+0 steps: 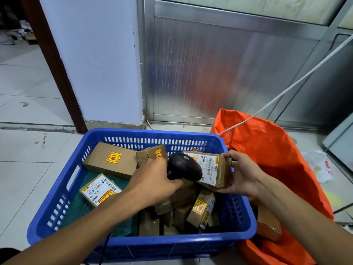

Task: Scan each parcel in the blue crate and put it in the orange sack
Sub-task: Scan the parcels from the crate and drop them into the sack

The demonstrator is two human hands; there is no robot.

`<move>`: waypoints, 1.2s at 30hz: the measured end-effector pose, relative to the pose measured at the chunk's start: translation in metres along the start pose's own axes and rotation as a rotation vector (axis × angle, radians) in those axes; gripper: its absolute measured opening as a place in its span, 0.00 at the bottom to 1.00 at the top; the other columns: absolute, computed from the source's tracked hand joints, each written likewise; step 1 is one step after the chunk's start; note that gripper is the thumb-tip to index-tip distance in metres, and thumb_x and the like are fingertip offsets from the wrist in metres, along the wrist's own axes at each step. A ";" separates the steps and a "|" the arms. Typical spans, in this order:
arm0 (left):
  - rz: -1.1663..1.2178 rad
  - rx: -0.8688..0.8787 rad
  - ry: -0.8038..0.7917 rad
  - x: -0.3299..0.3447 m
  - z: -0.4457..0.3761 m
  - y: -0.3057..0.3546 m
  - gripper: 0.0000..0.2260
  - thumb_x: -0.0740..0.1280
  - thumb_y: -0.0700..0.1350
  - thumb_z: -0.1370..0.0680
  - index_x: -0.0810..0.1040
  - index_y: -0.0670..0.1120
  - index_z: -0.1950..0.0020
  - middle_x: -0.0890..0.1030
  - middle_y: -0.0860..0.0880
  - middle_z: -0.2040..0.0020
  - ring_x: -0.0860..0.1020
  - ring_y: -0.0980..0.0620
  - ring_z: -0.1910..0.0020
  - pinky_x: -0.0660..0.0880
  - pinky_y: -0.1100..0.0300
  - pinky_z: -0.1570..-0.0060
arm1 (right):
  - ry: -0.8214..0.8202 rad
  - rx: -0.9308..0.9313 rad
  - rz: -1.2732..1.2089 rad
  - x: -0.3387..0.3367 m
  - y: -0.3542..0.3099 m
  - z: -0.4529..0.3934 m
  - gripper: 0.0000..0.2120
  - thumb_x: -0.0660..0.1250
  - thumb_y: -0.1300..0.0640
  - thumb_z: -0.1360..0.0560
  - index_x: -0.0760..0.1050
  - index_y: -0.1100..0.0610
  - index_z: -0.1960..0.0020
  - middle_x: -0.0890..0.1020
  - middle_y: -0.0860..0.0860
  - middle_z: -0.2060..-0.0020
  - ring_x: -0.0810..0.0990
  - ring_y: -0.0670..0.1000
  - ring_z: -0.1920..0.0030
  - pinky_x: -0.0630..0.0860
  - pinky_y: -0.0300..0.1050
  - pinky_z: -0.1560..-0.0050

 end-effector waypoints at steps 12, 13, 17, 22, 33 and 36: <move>0.697 -0.267 -0.278 0.038 0.009 -0.007 0.04 0.72 0.40 0.24 0.83 0.43 0.50 0.82 0.38 0.61 0.76 0.47 0.67 0.76 0.53 0.62 | -0.099 -0.107 -0.101 0.011 -0.032 0.002 0.18 0.66 0.51 0.26 0.74 0.57 0.38 0.80 0.60 0.37 0.81 0.61 0.41 0.78 0.64 0.42; 0.709 -0.284 -0.280 0.040 0.011 -0.008 0.04 0.72 0.41 0.24 0.83 0.42 0.51 0.81 0.40 0.64 0.76 0.47 0.67 0.75 0.54 0.63 | -0.106 -0.107 -0.104 0.011 -0.033 0.002 0.18 0.66 0.51 0.25 0.74 0.57 0.38 0.80 0.60 0.38 0.81 0.61 0.42 0.77 0.64 0.41; 0.713 -0.316 -0.253 0.043 0.013 -0.008 0.04 0.72 0.42 0.23 0.82 0.41 0.52 0.78 0.45 0.68 0.76 0.49 0.69 0.75 0.60 0.65 | -0.092 -0.110 -0.117 0.009 -0.037 -0.001 0.18 0.66 0.51 0.25 0.74 0.57 0.38 0.78 0.60 0.36 0.80 0.62 0.41 0.79 0.63 0.46; 0.724 -0.350 -0.223 0.044 0.010 -0.013 0.09 0.71 0.41 0.23 0.81 0.36 0.49 0.78 0.46 0.68 0.76 0.51 0.70 0.76 0.59 0.65 | -0.058 -0.116 -0.135 0.002 -0.042 -0.003 0.16 0.66 0.51 0.25 0.74 0.57 0.41 0.77 0.60 0.35 0.80 0.62 0.41 0.80 0.63 0.50; 0.706 -0.354 -0.160 0.042 0.010 -0.016 0.06 0.70 0.42 0.23 0.81 0.40 0.50 0.80 0.44 0.65 0.77 0.50 0.68 0.77 0.55 0.60 | -0.009 -0.133 -0.066 -0.001 -0.039 -0.005 0.18 0.67 0.50 0.24 0.76 0.59 0.38 0.78 0.60 0.39 0.80 0.61 0.43 0.81 0.61 0.52; 0.708 -0.340 -0.162 0.043 0.009 -0.017 0.06 0.70 0.41 0.23 0.81 0.38 0.51 0.81 0.47 0.64 0.77 0.51 0.68 0.77 0.57 0.60 | 0.009 -0.144 -0.050 -0.001 -0.038 -0.006 0.21 0.67 0.50 0.24 0.75 0.58 0.34 0.78 0.60 0.40 0.80 0.62 0.43 0.81 0.62 0.50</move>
Point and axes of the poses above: each hand's wrist, its own z-axis away from the middle knuckle, its own x-axis out of the palm, y = z × x, the point moved 9 cm from there along -z, towards the middle knuckle
